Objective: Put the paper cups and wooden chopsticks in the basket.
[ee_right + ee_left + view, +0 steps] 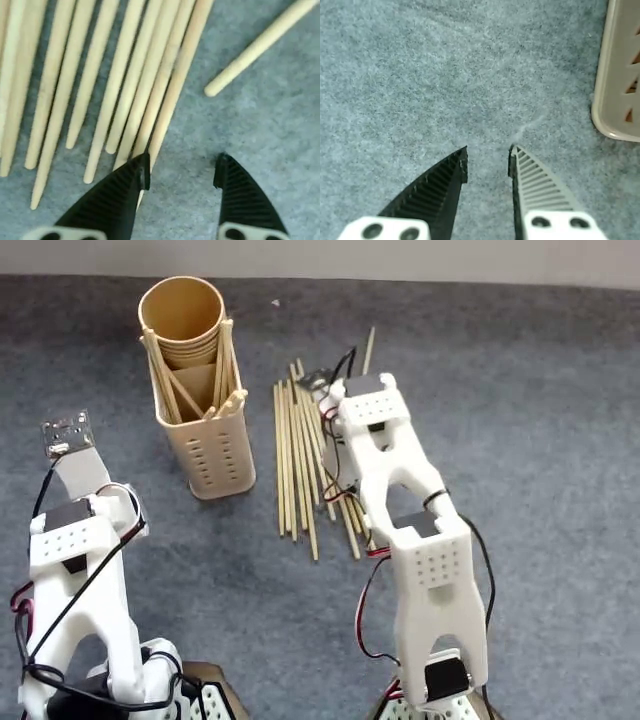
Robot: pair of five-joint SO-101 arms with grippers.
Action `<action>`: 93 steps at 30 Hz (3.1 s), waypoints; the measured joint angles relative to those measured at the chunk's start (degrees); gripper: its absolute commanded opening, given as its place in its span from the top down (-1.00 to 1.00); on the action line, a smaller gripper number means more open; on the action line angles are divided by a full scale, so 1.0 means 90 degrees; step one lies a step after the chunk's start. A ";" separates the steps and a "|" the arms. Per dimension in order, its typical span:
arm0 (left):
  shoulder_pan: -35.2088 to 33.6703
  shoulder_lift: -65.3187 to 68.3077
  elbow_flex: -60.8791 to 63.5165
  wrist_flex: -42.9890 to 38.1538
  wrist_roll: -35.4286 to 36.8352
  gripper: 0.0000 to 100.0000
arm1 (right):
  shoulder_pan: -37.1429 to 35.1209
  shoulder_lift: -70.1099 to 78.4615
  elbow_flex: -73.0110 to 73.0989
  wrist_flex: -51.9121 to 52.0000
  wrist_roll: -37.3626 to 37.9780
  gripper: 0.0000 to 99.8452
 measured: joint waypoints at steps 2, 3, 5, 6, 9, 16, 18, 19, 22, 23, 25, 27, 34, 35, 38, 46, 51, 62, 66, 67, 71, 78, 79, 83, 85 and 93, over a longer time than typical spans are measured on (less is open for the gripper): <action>0.0000 0.0000 0.0000 0.0000 0.0000 0.67 | 0.0000 0.0039 -0.0010 -0.0010 0.0059 0.57; 0.0000 0.0000 0.0000 0.0000 0.0000 0.67 | 0.0000 0.0039 -0.0010 -0.0010 0.0068 0.57; 0.0000 0.0000 0.0000 0.0000 0.0000 0.67 | 0.0000 0.0059 -0.0010 -0.0010 0.0068 0.57; 0.0000 0.0000 0.0000 0.0000 0.0000 0.67 | 0.0000 0.0059 -0.0010 -0.0010 0.0068 0.57; 0.0000 0.0000 0.0000 0.0000 0.0000 0.67 | -0.0010 0.0059 -0.0010 -0.0010 0.0068 0.57; 0.0000 0.0000 0.0000 0.0000 0.0000 0.67 | -0.0215 -0.0020 -0.0010 -0.0010 0.0068 0.57; 0.0000 0.0000 0.0000 0.0000 0.0000 0.67 | -0.0313 -0.0039 -0.0010 -0.0010 0.0068 0.57; 0.0000 0.0000 0.0000 0.0000 0.0000 0.67 | -0.0381 -0.0049 -0.0010 -0.0010 0.0068 0.57; 0.0000 0.0000 0.0000 0.0000 0.0000 0.67 | -0.0449 -0.0049 -0.0010 -0.0010 -0.0010 0.57; 0.0000 0.0000 0.0000 0.0000 0.0000 0.67 | -0.0459 -0.0049 -0.0010 -0.0010 -0.0039 0.57; 0.0000 0.0000 0.0000 0.0000 0.0000 0.67 | -0.0488 -0.0049 -0.0010 -0.0010 -0.0059 0.57; 0.0000 0.0000 0.0000 0.0000 0.0000 0.67 | -0.0498 -0.0049 0.0000 -0.0010 -0.0059 0.57; 0.0000 0.0000 0.0000 0.0000 0.0000 0.67 | -0.0322 0.0342 -0.0078 -0.0010 -0.0059 0.57; 0.0000 0.0000 0.0000 0.0000 0.0000 0.67 | -0.0244 0.0371 -0.0117 -0.0010 -0.0059 0.57; 0.0000 0.0000 0.0000 0.0000 0.0000 0.67 | -0.0039 0.0410 -0.0322 0.0000 -0.0078 0.57; 0.0000 0.0000 0.0000 0.0000 0.0000 0.67 | 0.0088 0.0537 -0.0635 0.0117 -0.0068 0.98; 0.0000 0.0000 0.0000 0.0000 0.0000 0.67 | 0.0147 0.0811 -0.0781 0.0127 -0.0117 0.99; 0.0000 0.0000 0.0000 0.0000 0.0000 0.67 | 0.0195 0.0576 -0.2256 0.1368 -0.0684 0.99; 0.0000 0.0000 0.0000 0.0000 0.0000 0.67 | 0.0195 -0.0449 -0.3575 0.1631 -0.1114 0.99; 0.0000 0.0000 0.0000 0.0000 0.0000 0.67 | 0.0195 -0.0713 -0.3819 0.1631 -0.1211 0.99; 0.0000 0.0000 0.0000 0.0000 0.0000 0.67 | -0.0186 -0.1504 -0.4405 0.1631 -0.1602 0.99; 0.0000 0.0000 0.0000 0.0000 0.0000 0.67 | -0.1289 -0.1768 -0.5910 0.0674 -0.1719 0.99; 0.0000 0.0000 0.0000 0.0000 0.0000 0.67 | -0.1407 -0.1768 -0.6154 0.0557 -0.1719 0.99; 0.0000 0.0000 0.0000 0.0000 0.0000 0.67 | -0.1807 -0.1778 -0.6994 0.0020 -0.1719 0.99; 0.0039 0.0000 0.0000 0.0000 0.0000 0.67 | -0.1934 -0.1797 -0.7238 -0.0322 -0.1719 0.99; 0.0215 0.0000 0.0098 -0.0176 0.0000 0.67 | -0.2374 -0.1192 -0.7482 -0.1201 -0.2012 0.99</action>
